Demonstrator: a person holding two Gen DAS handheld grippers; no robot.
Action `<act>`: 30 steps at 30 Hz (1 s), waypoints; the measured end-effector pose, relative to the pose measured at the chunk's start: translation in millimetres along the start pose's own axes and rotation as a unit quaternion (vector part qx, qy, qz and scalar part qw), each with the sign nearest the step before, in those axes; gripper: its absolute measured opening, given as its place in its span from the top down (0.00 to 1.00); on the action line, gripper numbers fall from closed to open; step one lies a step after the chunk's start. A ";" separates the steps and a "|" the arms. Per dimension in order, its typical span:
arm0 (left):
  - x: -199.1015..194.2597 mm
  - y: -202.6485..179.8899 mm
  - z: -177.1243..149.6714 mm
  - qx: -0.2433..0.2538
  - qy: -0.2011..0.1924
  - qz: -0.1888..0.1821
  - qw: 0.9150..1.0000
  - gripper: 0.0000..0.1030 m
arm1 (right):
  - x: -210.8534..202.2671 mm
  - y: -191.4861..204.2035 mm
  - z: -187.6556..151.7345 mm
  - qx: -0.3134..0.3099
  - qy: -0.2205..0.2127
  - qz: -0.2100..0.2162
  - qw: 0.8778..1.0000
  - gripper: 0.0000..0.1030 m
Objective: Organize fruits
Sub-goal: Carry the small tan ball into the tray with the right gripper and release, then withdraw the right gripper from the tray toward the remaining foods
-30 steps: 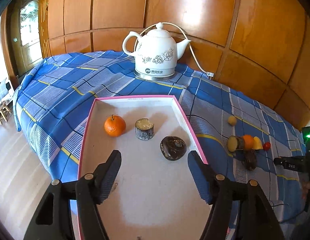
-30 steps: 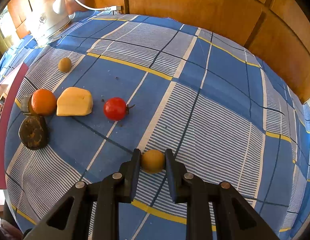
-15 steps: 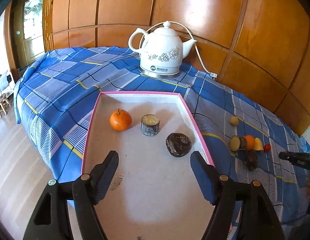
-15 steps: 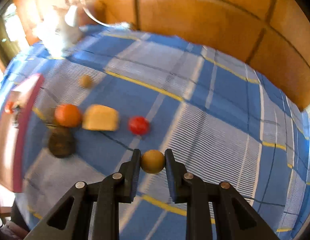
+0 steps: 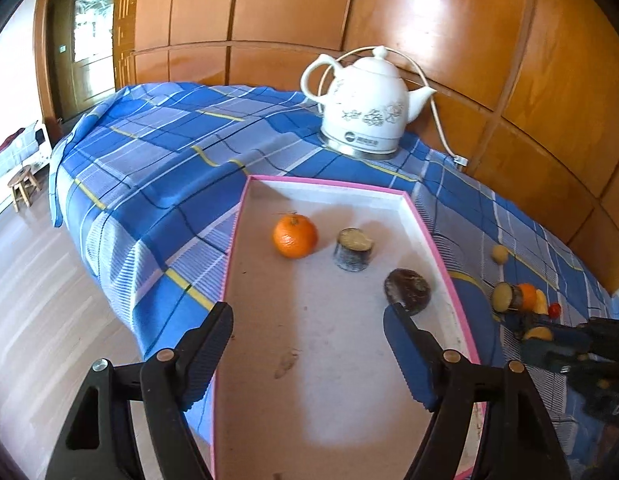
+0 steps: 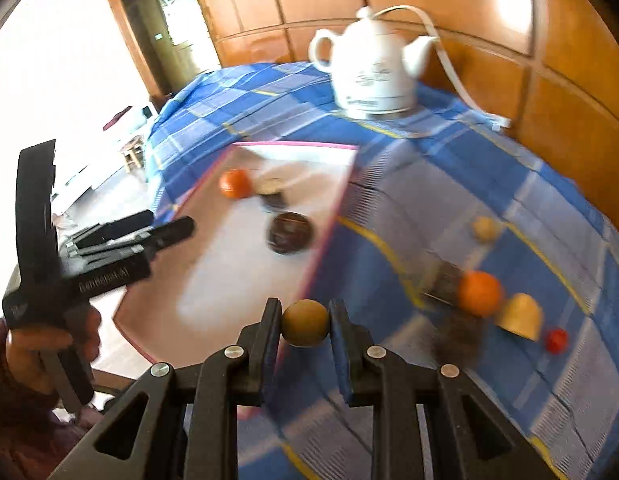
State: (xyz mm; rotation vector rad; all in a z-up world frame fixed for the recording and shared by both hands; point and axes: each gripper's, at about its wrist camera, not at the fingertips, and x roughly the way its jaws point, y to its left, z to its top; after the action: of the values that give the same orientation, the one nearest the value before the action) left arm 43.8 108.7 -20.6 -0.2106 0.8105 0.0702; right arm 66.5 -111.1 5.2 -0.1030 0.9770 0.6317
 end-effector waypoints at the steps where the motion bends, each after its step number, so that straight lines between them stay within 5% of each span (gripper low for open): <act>1: -0.2 2.1 -0.3 -0.003 0.001 0.000 1.000 0.24 | 4.9 4.9 1.5 -0.001 0.001 0.002 1.000 0.76; 12: 2.8 8.9 -2.4 -0.005 0.003 0.003 1.000 0.24 | 52.2 22.5 11.5 -0.004 0.030 -0.015 0.999 0.68; 30: -7.1 -22.3 -6.0 0.047 -0.008 -0.015 0.999 0.24 | 1.4 -18.1 -15.6 0.004 0.005 -0.064 0.998 0.65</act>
State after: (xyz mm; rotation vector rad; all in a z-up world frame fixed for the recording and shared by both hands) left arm 37.8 85.7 -15.8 -0.1326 0.7935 0.0058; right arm 65.3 -130.9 -8.3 -0.1598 0.9754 0.5102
